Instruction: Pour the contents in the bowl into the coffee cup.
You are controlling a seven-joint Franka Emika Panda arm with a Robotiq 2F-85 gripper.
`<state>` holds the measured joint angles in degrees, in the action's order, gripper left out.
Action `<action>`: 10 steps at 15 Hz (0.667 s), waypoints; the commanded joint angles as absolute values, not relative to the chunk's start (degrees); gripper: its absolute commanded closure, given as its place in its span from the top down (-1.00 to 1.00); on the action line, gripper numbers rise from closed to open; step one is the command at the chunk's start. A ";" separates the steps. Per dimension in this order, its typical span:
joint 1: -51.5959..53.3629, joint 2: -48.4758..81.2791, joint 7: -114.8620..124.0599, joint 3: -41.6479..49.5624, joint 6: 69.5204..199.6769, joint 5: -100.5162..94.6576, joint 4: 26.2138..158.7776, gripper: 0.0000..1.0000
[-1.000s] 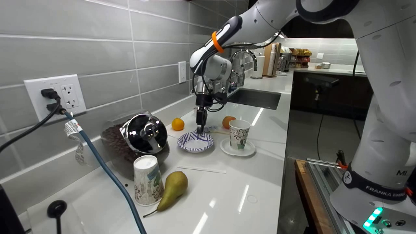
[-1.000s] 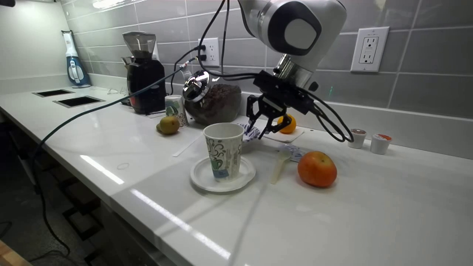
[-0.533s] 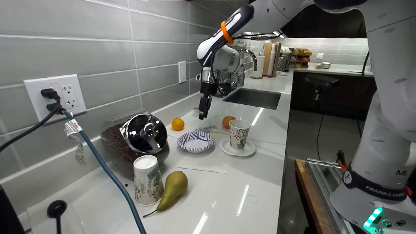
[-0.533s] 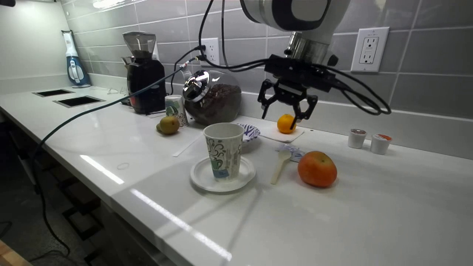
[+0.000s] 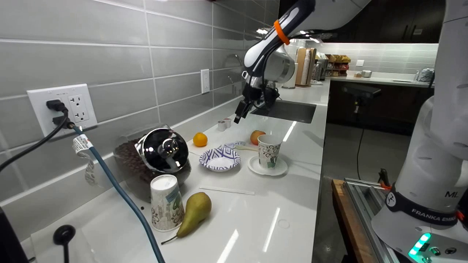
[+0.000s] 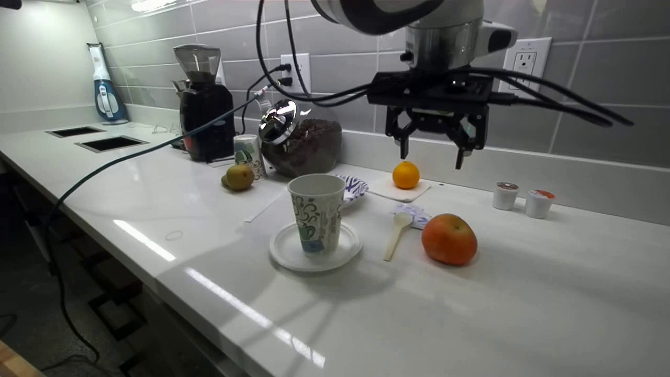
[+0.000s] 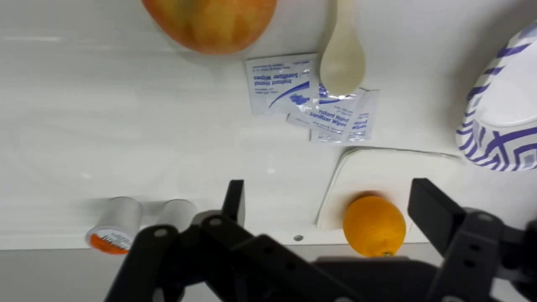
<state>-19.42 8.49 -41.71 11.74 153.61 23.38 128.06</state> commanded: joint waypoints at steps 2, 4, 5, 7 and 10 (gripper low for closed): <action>-19.55 -8.62 -36.76 15.39 151.73 12.89 140.76 1.00; -19.88 -14.77 -37.21 18.09 147.06 13.55 142.51 1.00; -19.61 -17.87 -38.65 20.14 142.50 15.92 142.66 1.00; -18.74 -23.68 -42.52 25.31 136.45 20.13 142.67 1.00; -17.95 -21.46 -40.82 26.43 137.07 17.23 140.65 1.00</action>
<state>-19.47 -21.22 -41.62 25.04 136.97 18.23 140.68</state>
